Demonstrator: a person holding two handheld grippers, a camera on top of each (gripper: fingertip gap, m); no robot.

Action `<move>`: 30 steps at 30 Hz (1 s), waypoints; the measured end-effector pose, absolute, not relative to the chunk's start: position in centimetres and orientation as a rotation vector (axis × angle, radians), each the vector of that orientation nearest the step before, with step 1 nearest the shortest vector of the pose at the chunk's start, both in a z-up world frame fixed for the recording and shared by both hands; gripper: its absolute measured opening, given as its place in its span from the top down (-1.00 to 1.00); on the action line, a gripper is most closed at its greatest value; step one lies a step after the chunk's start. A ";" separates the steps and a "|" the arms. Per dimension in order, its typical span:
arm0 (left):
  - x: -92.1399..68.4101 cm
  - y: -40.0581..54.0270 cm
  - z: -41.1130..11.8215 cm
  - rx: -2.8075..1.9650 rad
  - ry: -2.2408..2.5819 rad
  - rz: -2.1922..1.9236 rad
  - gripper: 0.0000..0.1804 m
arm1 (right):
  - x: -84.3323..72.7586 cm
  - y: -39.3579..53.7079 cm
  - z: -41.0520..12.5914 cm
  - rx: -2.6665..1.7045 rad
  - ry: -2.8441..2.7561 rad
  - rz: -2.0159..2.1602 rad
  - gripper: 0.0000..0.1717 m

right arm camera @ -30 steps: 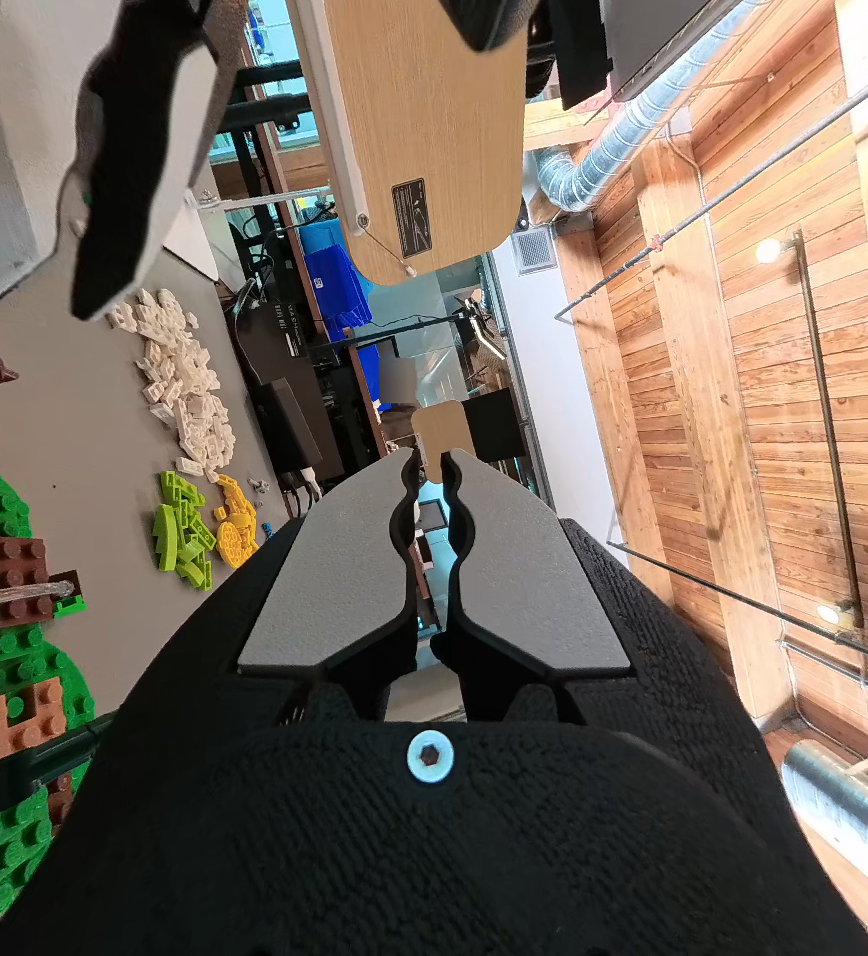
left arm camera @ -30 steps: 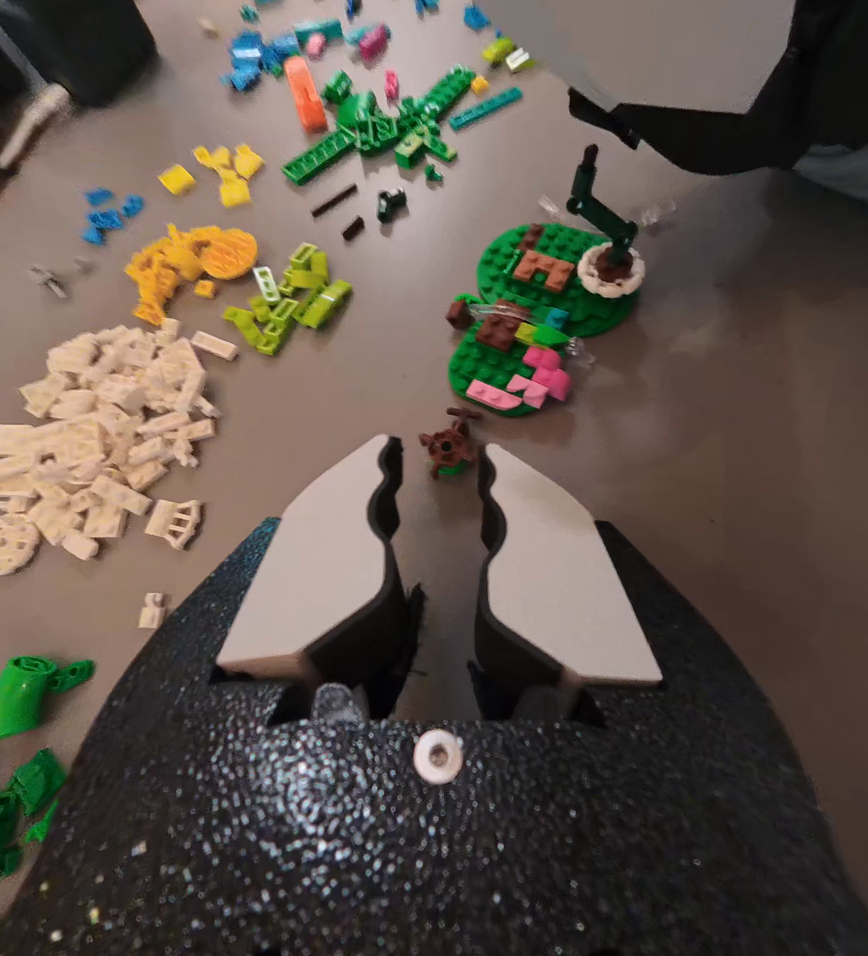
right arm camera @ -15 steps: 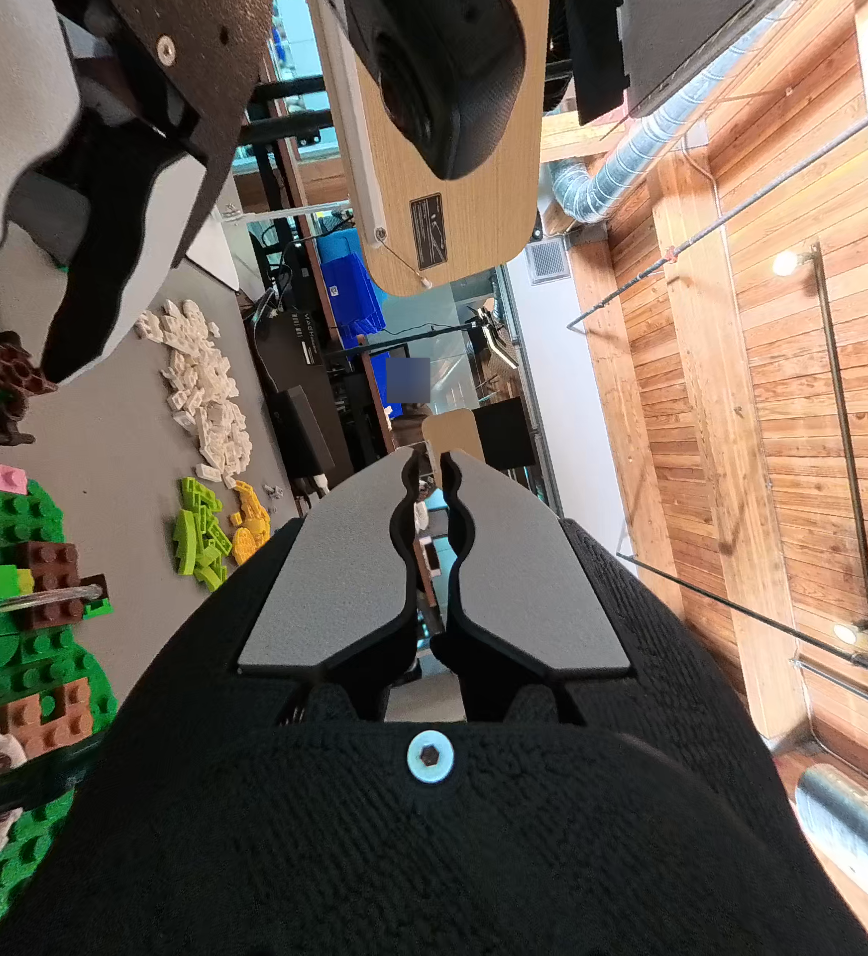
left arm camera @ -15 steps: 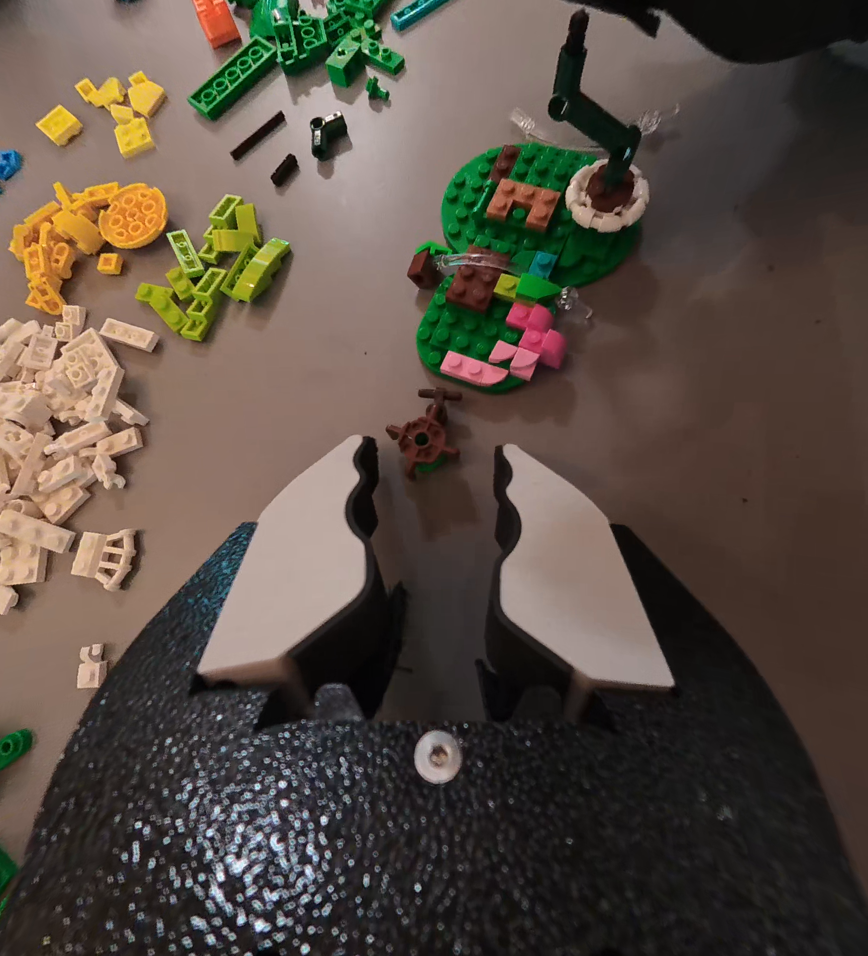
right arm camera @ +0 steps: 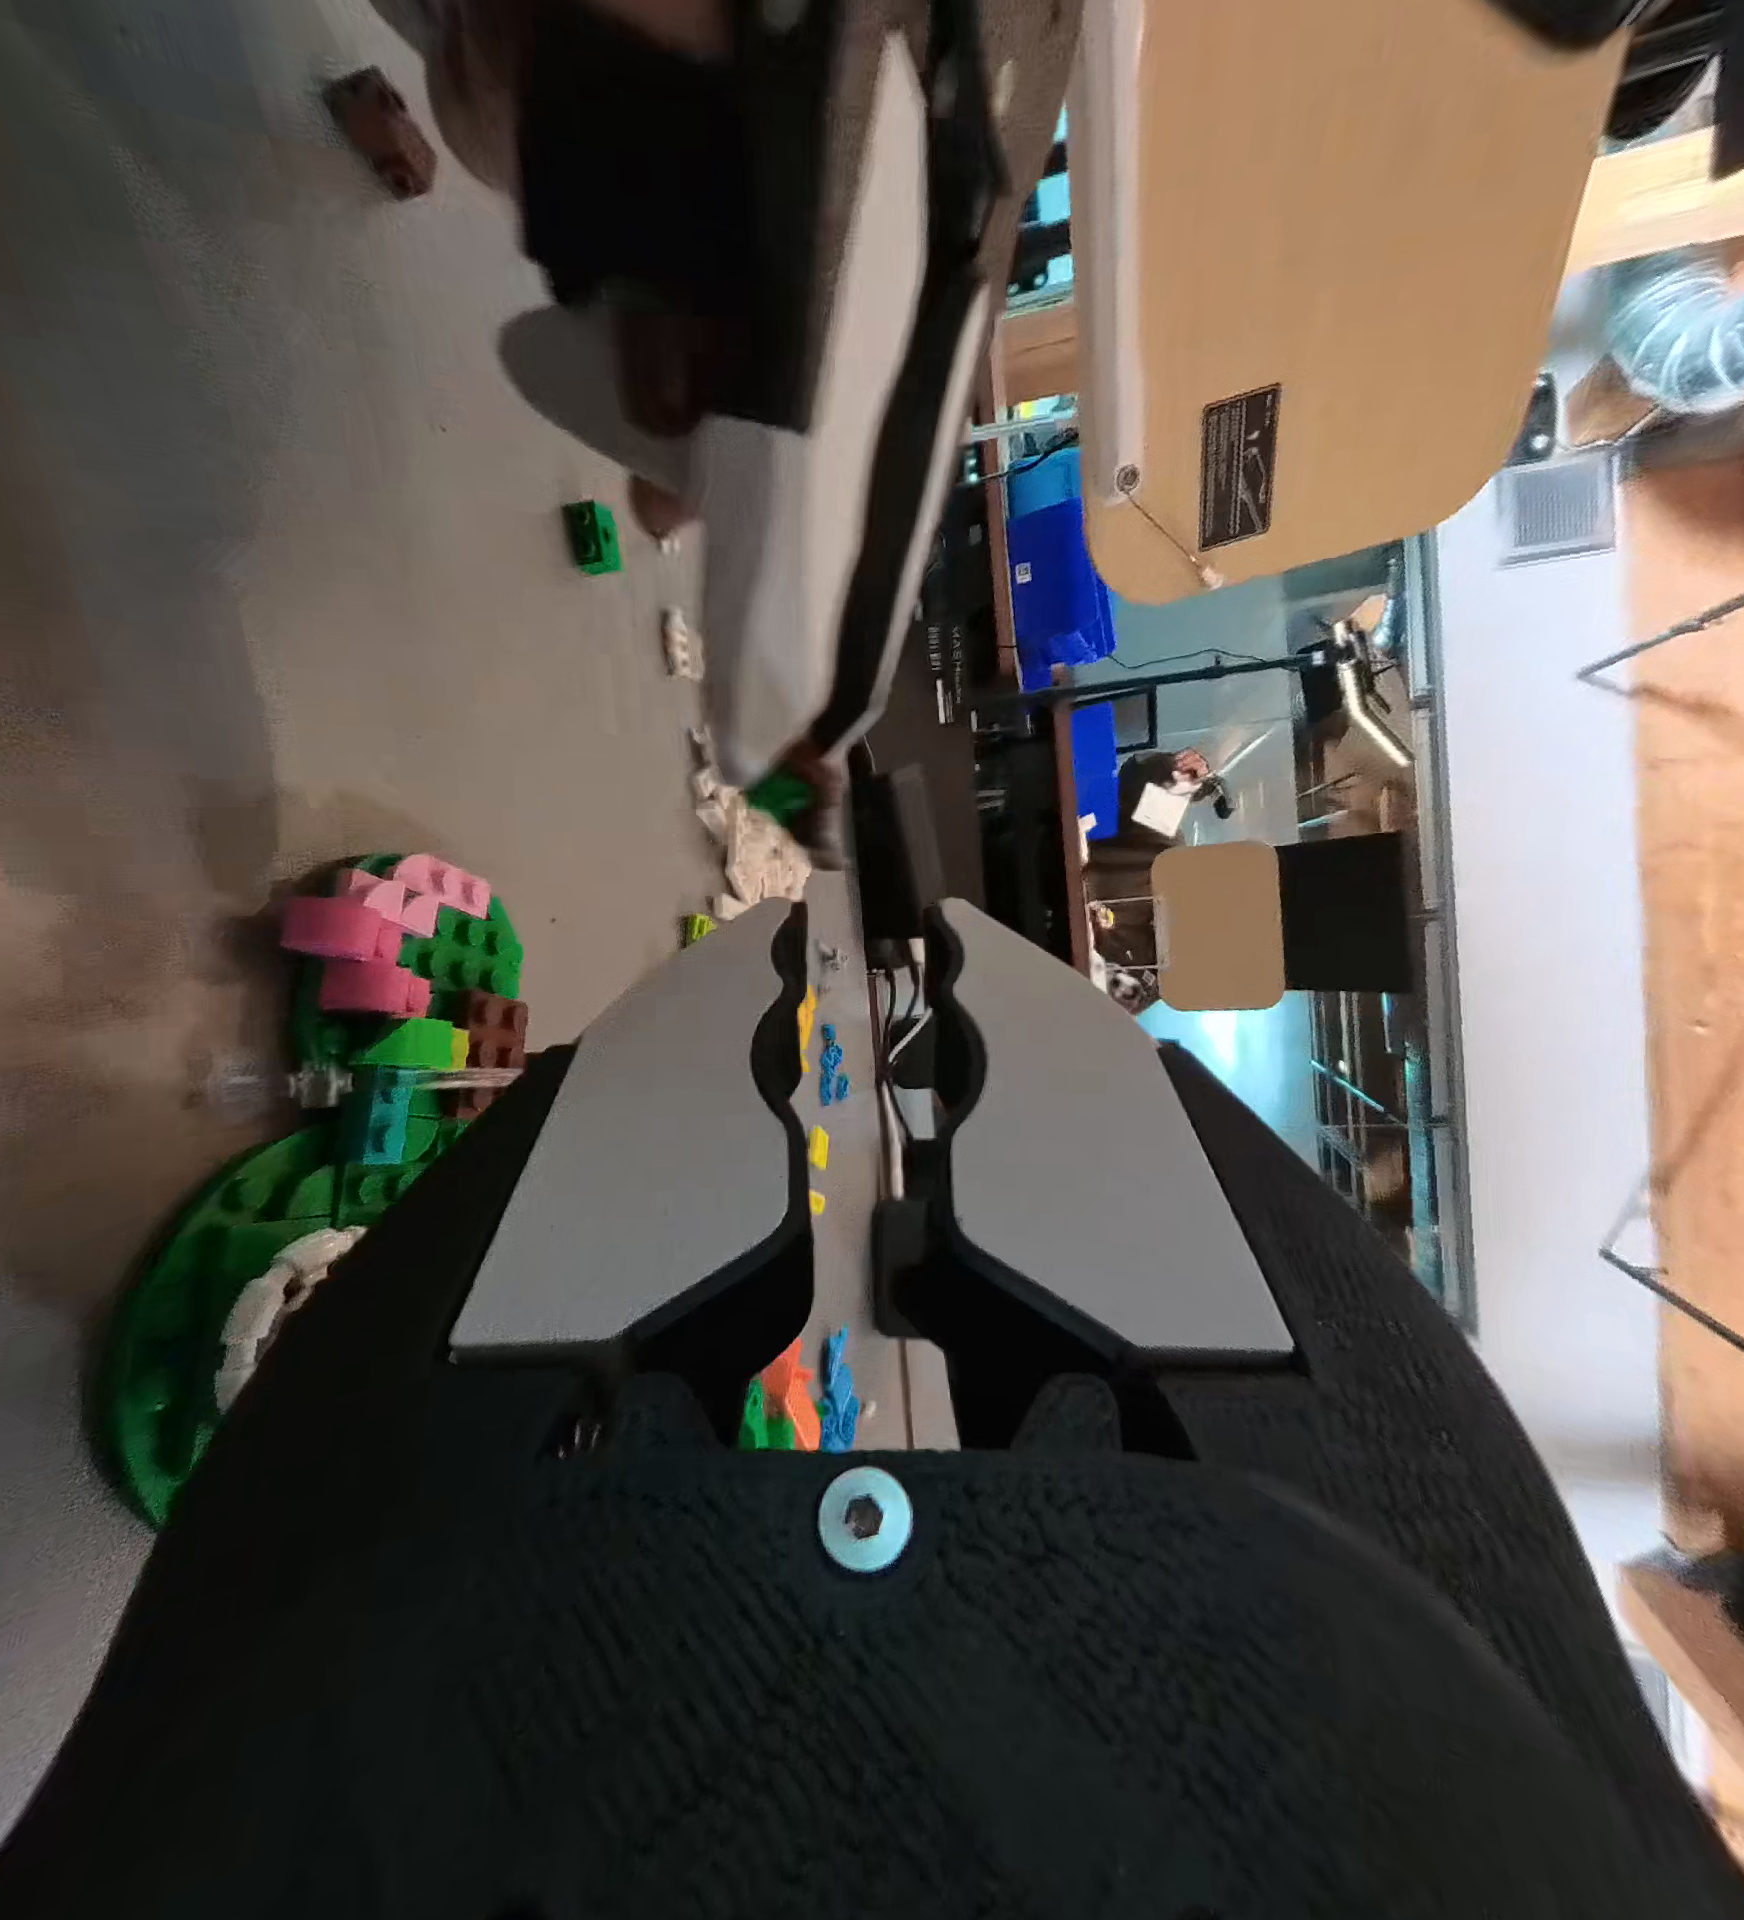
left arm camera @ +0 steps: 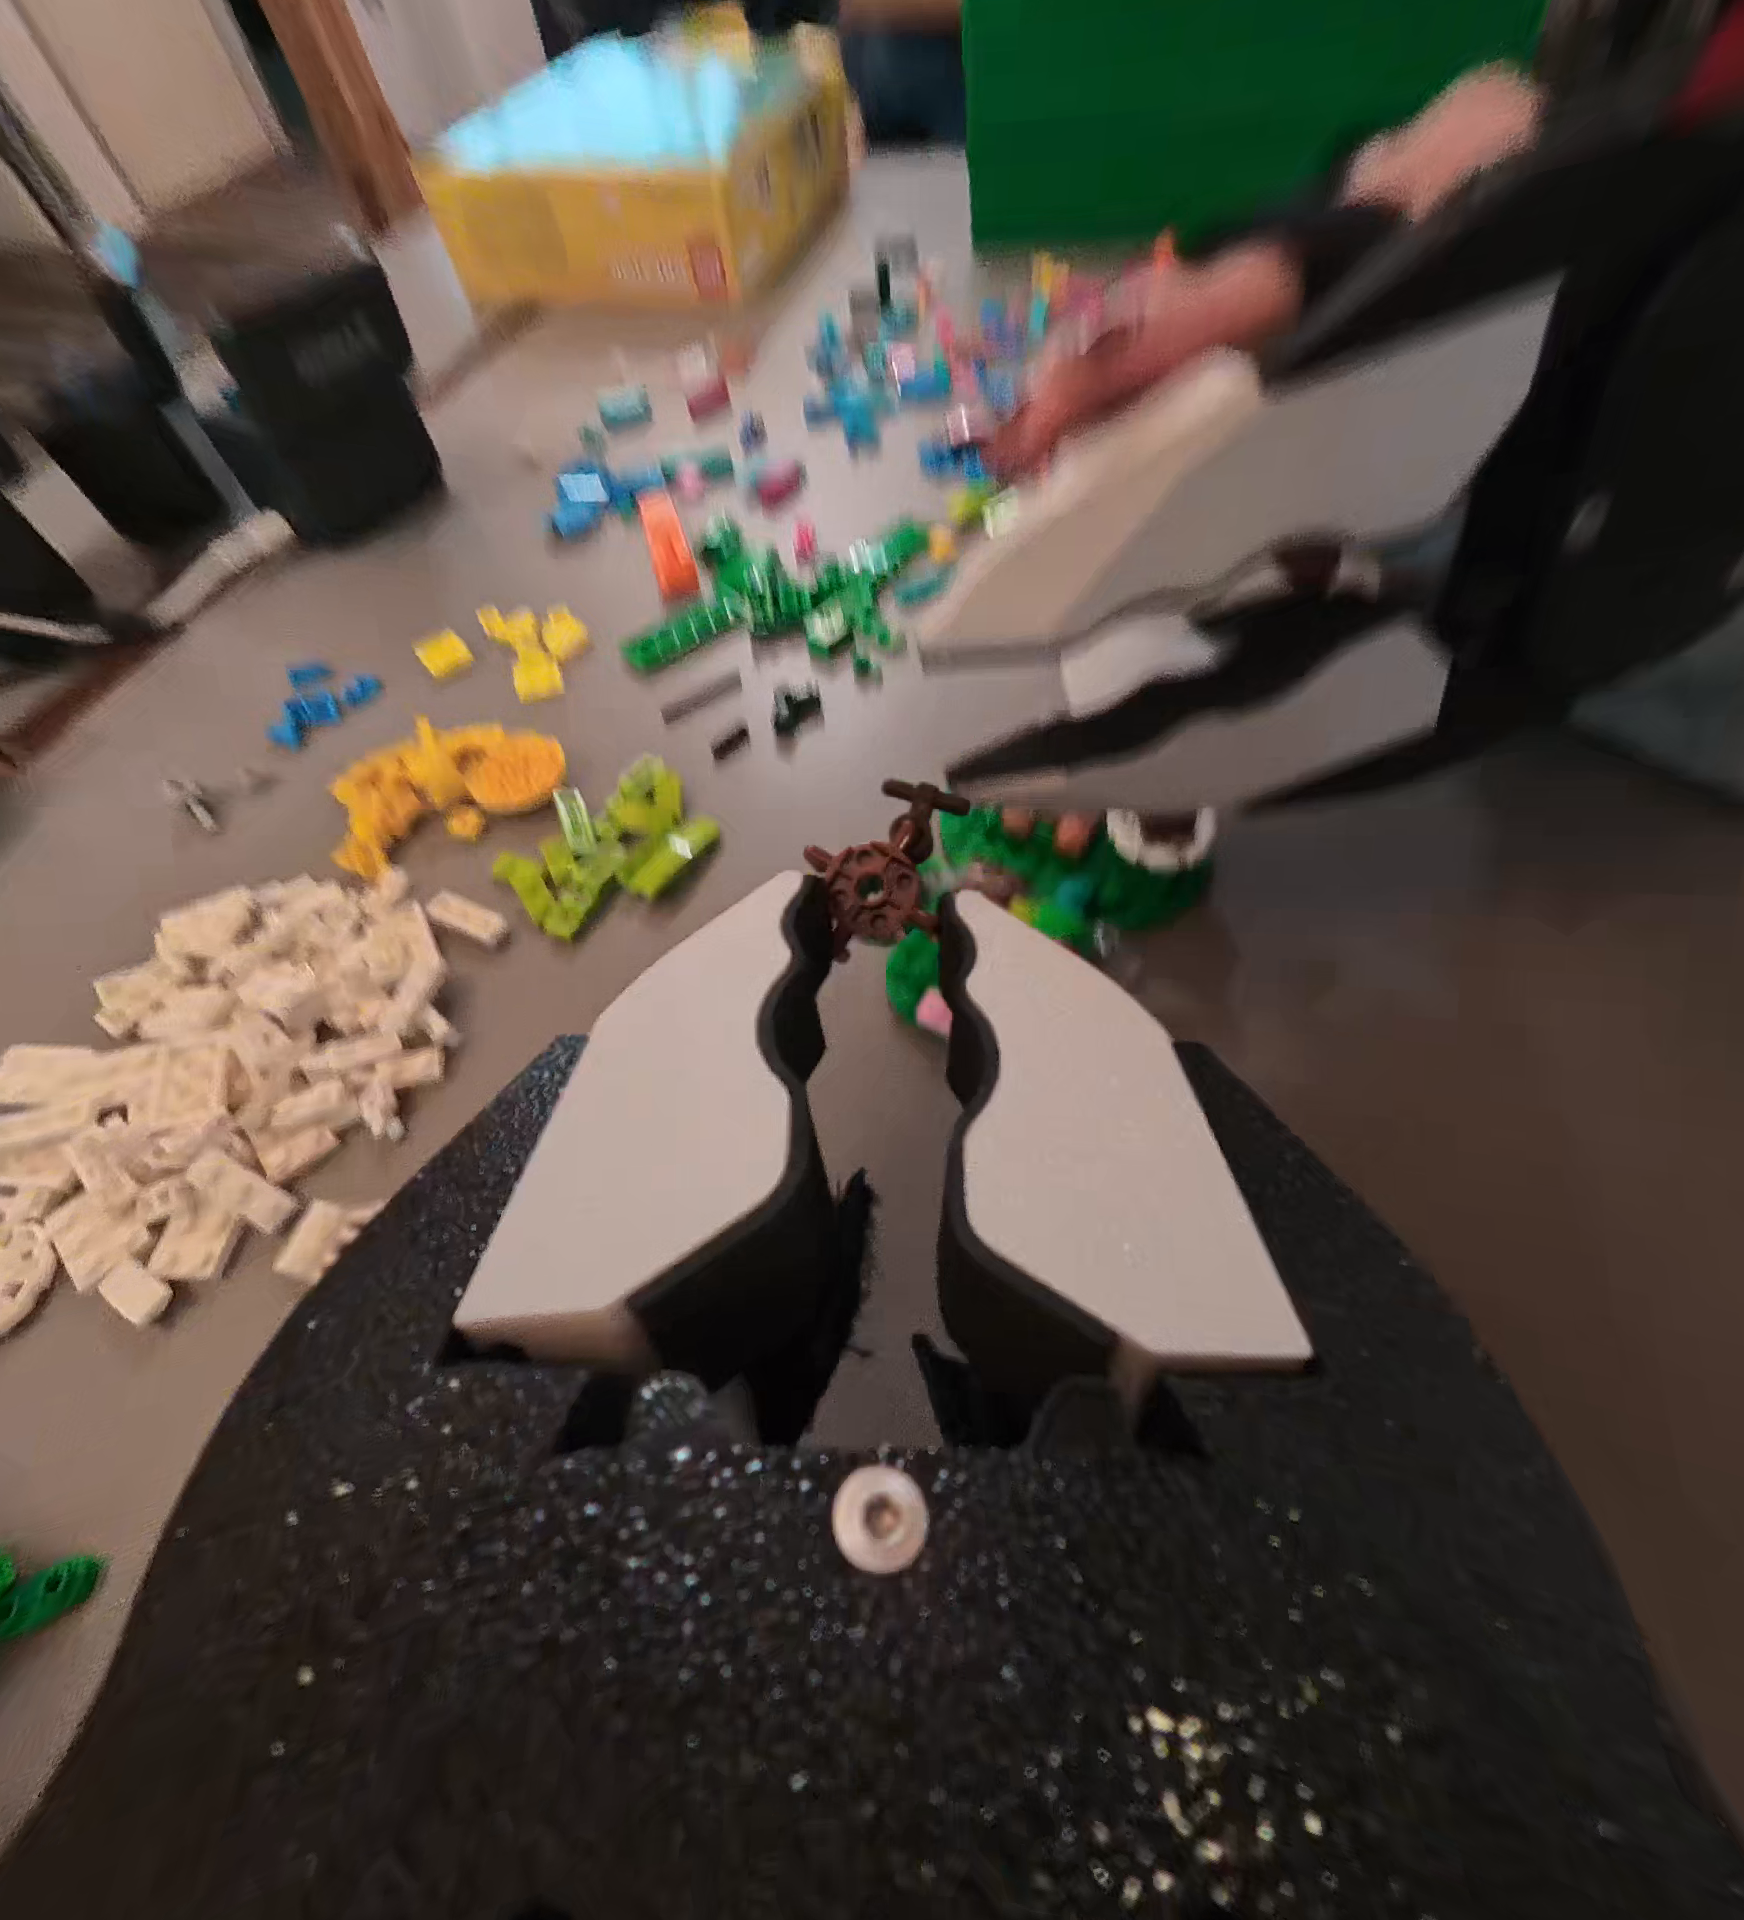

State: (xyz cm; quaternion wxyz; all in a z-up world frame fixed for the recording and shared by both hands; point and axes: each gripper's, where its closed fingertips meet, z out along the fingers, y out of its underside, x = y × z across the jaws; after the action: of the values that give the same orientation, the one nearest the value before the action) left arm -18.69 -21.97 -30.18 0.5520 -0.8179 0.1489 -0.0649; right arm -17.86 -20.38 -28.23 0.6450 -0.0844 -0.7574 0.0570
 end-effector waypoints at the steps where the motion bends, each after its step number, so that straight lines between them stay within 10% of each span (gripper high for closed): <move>1: -18.7 -21.7 -29.0 -1.862 0.314 -0.151 0.78 | -17.8 -20.4 -28.1 -0.191 -1.726 0.128 0.73; 16: -16.4 -21.3 -26.9 -1.654 0.367 -0.124 0.76 | -18.1 -19.8 -26.8 -0.142 -1.610 -0.018 0.93; 23: -18.2 -20.9 -27.2 -1.561 0.639 0.730 0.41 | -18.2 -19.4 -27.8 -0.234 -1.695 0.033 0.93; 30: -17.4 -20.8 -28.1 -1.438 0.872 1.114 0.77 | -18.0 -20.2 -28.7 -0.242 -1.762 0.064 0.94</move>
State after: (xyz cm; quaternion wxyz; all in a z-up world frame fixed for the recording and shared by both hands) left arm -17.42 -20.79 -28.07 0.5330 -0.6032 0.3659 0.4671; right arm -18.04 -20.21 -28.75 0.6295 -0.1057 -0.7692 0.0279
